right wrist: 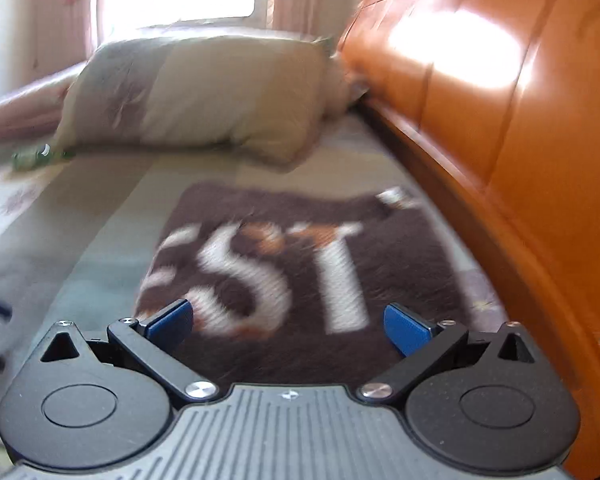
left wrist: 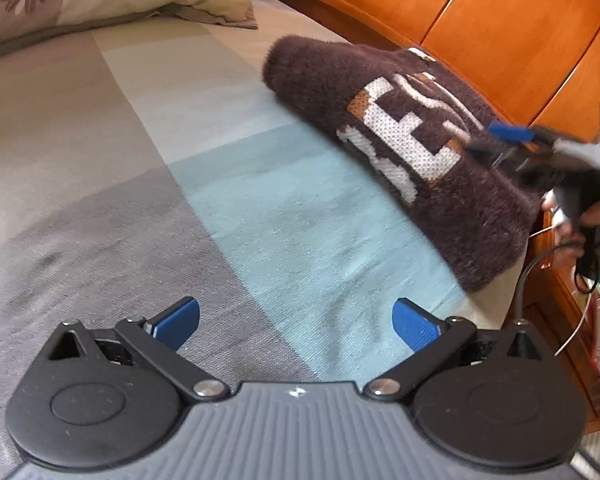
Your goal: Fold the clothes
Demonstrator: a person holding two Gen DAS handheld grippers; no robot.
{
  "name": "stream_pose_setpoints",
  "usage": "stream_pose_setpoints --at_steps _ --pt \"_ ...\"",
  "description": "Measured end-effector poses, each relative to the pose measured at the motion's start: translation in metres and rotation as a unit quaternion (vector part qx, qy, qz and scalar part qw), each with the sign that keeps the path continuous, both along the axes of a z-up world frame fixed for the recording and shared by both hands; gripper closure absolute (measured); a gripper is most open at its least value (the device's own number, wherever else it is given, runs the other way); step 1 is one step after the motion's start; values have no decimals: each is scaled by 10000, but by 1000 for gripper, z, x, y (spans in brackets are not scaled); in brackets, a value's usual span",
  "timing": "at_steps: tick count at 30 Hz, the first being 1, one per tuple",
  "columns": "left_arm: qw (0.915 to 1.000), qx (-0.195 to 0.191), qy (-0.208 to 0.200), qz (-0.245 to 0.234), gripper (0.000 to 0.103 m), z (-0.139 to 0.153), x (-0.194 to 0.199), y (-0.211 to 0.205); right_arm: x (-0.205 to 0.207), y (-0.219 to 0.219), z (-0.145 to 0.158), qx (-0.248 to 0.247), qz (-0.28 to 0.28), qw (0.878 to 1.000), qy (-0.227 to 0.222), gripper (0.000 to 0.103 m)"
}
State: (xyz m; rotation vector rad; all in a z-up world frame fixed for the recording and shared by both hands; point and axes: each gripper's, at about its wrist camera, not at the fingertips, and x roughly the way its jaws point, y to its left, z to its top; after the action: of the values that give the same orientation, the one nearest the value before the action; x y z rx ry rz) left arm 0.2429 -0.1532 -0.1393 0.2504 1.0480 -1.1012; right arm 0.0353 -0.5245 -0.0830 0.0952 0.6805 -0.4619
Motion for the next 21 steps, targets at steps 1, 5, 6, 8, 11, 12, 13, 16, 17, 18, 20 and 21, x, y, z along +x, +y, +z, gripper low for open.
stream_pose_setpoints --at_steps 1,5,6,8,11,12,13,16,17,18,20,21 --pt "10000 -3 -19 -6 1 1 -1 1 3 3 -3 4 17 10000 97 0" --pt "9998 -41 -163 -126 1 7 -4 7 13 11 -6 92 70 9990 434 0" --pt "9997 -42 -210 -129 1 7 -4 7 14 9 2 142 79 9993 349 0" --pt "9995 -33 -297 -114 1 7 -5 7 14 0 17 -60 -28 10000 -4 0" --pt "9992 -4 -390 -114 1 7 -6 4 29 -30 16 -199 -519 9985 -17 0" --pt "9990 16 -431 -120 1 7 -6 6 36 -41 2 -91 -575 9981 194 0" --pt "9988 33 -471 -125 1 7 -6 5 43 -52 -14 31 -623 9971 432 0" --pt "9982 74 -588 -134 1 5 -4 14 41 -58 -19 129 -697 9971 280 0" --pt "9980 96 -618 -109 1 5 -2 16 42 -57 -13 162 -683 9970 339 0" --pt "9978 119 -646 -76 1 4 -1 18 43 -57 -6 194 -674 9969 362 0" --pt "9977 133 -670 -9 1 3 1 21 45 -56 9 237 -664 9970 322 0" --pt "9977 126 -666 6 1 3 2 22 50 -58 13 246 -670 9971 255 0"
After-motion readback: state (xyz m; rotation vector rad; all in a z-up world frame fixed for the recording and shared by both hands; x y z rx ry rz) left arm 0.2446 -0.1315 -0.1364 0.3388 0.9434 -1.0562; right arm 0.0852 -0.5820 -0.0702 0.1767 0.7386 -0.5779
